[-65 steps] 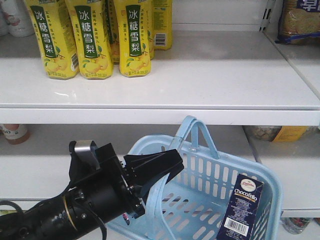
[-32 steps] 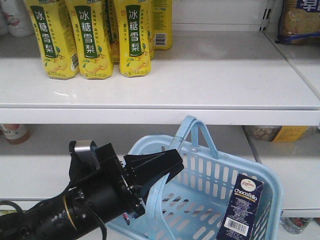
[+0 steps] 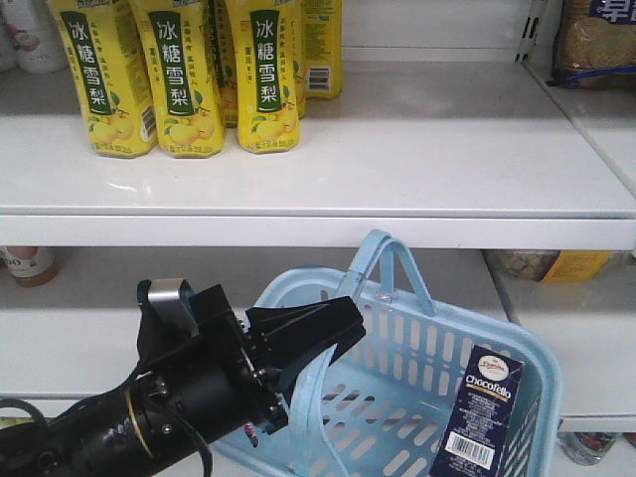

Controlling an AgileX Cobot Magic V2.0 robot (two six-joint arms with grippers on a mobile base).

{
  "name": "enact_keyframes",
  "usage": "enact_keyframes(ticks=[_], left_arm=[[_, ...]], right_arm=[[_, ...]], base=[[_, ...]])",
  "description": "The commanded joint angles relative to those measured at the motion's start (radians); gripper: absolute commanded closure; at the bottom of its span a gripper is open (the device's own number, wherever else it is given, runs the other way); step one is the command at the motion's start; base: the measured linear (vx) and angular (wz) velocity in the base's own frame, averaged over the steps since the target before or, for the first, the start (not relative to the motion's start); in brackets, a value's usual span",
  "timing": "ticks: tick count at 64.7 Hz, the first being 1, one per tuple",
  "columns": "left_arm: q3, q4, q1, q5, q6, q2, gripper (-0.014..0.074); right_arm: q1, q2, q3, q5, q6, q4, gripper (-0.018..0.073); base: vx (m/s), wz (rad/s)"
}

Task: Left arm holds basket, right arm returns cookies

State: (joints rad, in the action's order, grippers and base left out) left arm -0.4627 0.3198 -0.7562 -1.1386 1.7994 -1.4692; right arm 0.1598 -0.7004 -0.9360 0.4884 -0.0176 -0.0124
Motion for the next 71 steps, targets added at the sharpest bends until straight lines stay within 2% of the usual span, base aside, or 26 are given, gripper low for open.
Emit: enact_keyframes(ticks=[1,15,27,38,57,63,71], left_arm=[[-0.039,-0.234,0.029,-0.234,-0.027,0.039,0.0596],[-0.039,-0.234,0.029,-0.234,-0.027,0.039,0.0596],[-0.039,-0.234,0.029,-0.234,-0.027,0.039,0.0596],[-0.039,-0.234,0.029,-0.234,-0.027,0.039,0.0596],[-0.039,-0.234,0.029,-0.234,-0.027,0.039,0.0596],[-0.039,-0.234,0.029,-0.234,-0.027,0.039,0.0596],[-0.039,-0.234,0.029,-0.234,-0.027,0.039,0.0596]], right_arm=[[0.000,-0.063,-0.103,0.069,0.010,0.007,0.0562],[0.000,-0.130,-0.134,0.259,0.010,0.006,0.0556],[0.000,-0.143,-0.134,0.339,0.031,0.002,0.0504],[0.000,-0.143,-0.134,0.351,0.090,-0.004,0.0374],[0.000,-0.143,-0.134,0.345,0.092,-0.039,0.0082],[0.000,-0.143,-0.134,0.323,0.092,-0.039,0.0030],[0.000,-0.143,-0.134,0.295,0.092,-0.039,0.0025]], base=[[0.00,0.00],[0.00,0.00],[0.00,0.00],[0.00,0.00],[0.00,0.00],[0.00,0.00],[0.00,0.00]])
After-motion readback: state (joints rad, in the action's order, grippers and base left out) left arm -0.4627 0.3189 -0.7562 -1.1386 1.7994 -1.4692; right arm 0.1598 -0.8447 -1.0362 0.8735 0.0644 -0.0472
